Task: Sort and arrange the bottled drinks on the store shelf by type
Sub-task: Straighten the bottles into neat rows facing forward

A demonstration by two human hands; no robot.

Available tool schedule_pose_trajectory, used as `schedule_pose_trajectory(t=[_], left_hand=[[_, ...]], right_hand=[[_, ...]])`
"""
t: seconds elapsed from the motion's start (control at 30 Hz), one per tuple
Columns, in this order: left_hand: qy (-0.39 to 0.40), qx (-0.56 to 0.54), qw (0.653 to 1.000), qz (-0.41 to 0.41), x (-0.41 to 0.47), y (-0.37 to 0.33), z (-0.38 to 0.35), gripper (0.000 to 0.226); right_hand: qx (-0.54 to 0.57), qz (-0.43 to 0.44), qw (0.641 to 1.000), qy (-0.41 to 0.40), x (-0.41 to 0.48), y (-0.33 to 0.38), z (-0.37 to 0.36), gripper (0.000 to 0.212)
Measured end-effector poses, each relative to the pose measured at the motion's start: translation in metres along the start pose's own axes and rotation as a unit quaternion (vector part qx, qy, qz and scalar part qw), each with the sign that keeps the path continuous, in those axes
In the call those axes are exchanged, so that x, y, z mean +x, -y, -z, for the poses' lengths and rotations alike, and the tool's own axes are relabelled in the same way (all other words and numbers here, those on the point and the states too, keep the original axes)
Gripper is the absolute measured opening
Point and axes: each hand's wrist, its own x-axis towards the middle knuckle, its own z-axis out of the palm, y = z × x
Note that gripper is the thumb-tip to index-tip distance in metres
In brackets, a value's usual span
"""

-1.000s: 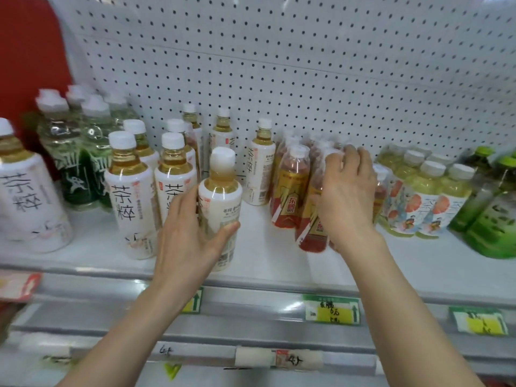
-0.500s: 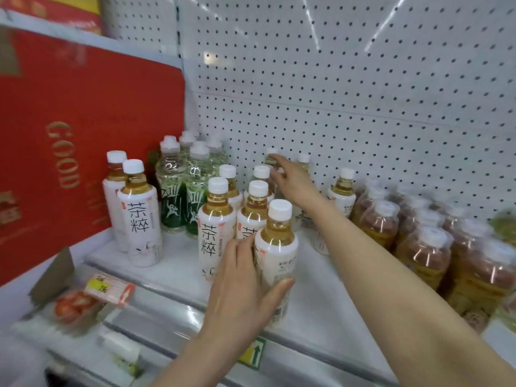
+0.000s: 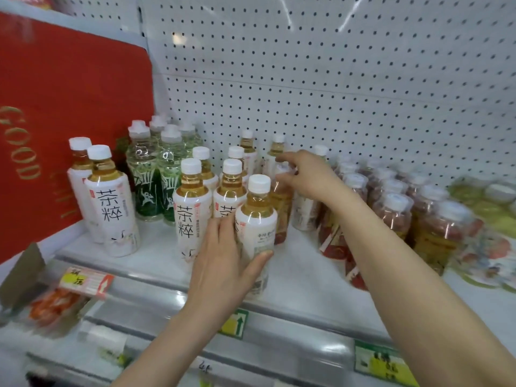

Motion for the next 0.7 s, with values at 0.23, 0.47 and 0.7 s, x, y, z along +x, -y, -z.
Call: schedule_pose_trajectory(t=[0.23,0.47,0.7], left_hand=[[0.000,0.018,1.000,0.004,0.002,-0.001,-0.001,0.076],[0.023,0.023,0.999,-0.004,0.009,-0.013,-0.008,0.087],[-0.027,0.010,0.999,-0.013,0.002,-0.028,-0.019,0.091]], right_hand=[[-0.045,-0.057,0.996,0.042,-0.070,-0.013,0.052,0.046],[-0.114,-0.122,0.984,-0.070,-0.092,-0.032,0.048,0.044],[-0.089,-0.060,0.974,-0.198,-0.118,-0.059,0.049,0.050]])
